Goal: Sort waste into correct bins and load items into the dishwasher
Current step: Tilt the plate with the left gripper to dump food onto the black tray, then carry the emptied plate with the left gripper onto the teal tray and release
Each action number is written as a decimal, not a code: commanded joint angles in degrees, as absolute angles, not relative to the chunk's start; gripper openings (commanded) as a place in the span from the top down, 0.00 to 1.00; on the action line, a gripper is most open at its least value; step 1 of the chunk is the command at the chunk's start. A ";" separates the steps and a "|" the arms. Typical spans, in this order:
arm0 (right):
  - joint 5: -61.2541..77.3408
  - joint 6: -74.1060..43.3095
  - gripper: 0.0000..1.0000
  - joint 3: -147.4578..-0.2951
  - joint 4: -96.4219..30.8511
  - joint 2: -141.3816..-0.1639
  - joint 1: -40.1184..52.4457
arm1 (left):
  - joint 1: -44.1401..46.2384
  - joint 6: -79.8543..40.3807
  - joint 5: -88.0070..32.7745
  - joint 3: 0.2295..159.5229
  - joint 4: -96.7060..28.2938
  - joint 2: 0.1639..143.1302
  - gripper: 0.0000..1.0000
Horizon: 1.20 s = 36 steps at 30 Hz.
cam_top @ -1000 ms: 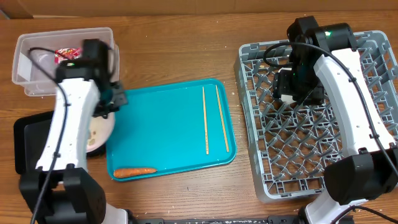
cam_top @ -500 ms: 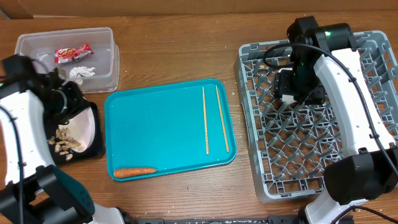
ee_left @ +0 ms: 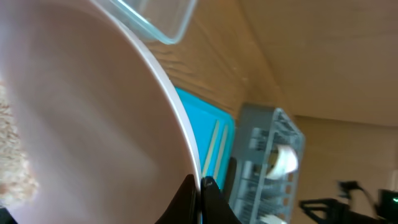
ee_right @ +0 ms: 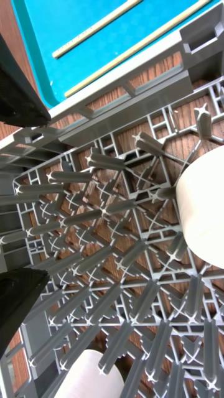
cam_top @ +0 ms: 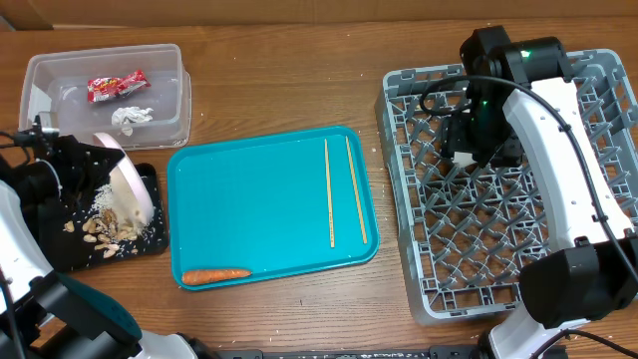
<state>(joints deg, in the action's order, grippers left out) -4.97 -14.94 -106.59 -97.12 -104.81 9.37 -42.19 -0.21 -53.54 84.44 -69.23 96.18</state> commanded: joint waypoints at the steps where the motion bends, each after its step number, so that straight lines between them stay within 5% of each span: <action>1: -5.98 -14.76 0.25 -106.85 -97.03 -104.38 9.28 | -44.42 1.87 -61.36 86.11 -69.67 96.29 0.96; 16: -6.00 -14.74 0.25 -106.85 -97.06 -104.38 9.28 | -49.63 7.57 -67.24 85.97 -69.95 96.31 0.96; 20: -6.02 -14.74 0.25 -106.85 -96.79 -104.38 9.28 | -49.12 -2.81 -52.66 85.97 -69.30 96.27 0.96; 24: -6.59 -14.74 0.25 -106.85 -96.84 -104.38 9.28 | -49.10 5.10 -62.63 85.97 -70.72 96.29 0.96; 36: -6.63 -14.74 0.25 -106.85 -97.06 -104.38 9.23 | -45.04 9.76 -65.67 85.97 -76.09 95.88 0.96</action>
